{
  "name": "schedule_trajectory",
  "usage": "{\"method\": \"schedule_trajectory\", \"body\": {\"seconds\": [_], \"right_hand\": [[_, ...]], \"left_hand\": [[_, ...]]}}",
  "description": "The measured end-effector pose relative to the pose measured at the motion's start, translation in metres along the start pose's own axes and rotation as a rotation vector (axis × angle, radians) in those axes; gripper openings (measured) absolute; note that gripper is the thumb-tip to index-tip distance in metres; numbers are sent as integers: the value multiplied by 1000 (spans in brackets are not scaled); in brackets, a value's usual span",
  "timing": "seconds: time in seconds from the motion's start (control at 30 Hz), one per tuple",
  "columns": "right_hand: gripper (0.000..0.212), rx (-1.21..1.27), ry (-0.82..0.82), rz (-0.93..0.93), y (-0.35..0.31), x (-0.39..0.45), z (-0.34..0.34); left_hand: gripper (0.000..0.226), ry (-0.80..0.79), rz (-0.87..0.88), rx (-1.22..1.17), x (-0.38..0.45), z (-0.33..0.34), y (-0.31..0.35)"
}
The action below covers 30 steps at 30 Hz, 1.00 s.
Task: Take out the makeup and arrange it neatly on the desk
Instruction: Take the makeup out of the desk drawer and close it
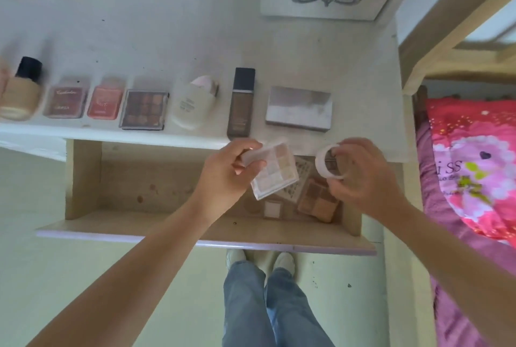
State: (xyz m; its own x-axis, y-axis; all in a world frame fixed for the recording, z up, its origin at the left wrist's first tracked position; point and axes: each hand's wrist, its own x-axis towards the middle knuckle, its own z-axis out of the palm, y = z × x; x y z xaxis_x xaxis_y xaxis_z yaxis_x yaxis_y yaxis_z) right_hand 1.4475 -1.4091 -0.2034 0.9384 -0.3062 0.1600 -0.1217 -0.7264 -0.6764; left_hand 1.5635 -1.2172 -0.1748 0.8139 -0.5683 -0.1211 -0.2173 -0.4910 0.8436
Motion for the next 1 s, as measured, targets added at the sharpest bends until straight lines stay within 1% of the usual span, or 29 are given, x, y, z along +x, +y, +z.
{"method": "schedule_trajectory", "body": {"seconds": [0.1,0.17,0.23,0.3,0.37,0.47,0.53,0.63,0.73,0.8,0.9,1.0], "right_hand": [[38,-78,124,41,21,15,-36],[39,-94,166,102,37,19,-51],[34,-114,192,142,52,19,-58],[39,-109,203,172,64,17,-61],[43,-88,225,210,74,16,-61],[39,-50,239,233,79,16,-59],[29,-27,237,217,79,15,-58],[33,5,257,228,82,12,-60],[21,4,296,237,87,15,-66],[20,-4,298,229,89,24,-70],[26,-20,284,224,91,46,-74],[31,-88,246,255,92,69,-74]], "left_hand": [[15,-88,31,-12,32,28,42],[23,-100,44,18,56,48,63],[28,-87,47,41,77,65,80],[31,-115,44,121,95,80,92],[32,-143,46,195,111,92,96],[31,-177,48,282,128,104,97],[31,-245,46,355,134,110,97],[32,-365,39,480,136,117,99],[34,-432,63,606,136,121,100],[35,-436,98,680,137,123,101],[35,-343,164,771,136,120,103],[35,-304,211,777,135,110,100]]}}
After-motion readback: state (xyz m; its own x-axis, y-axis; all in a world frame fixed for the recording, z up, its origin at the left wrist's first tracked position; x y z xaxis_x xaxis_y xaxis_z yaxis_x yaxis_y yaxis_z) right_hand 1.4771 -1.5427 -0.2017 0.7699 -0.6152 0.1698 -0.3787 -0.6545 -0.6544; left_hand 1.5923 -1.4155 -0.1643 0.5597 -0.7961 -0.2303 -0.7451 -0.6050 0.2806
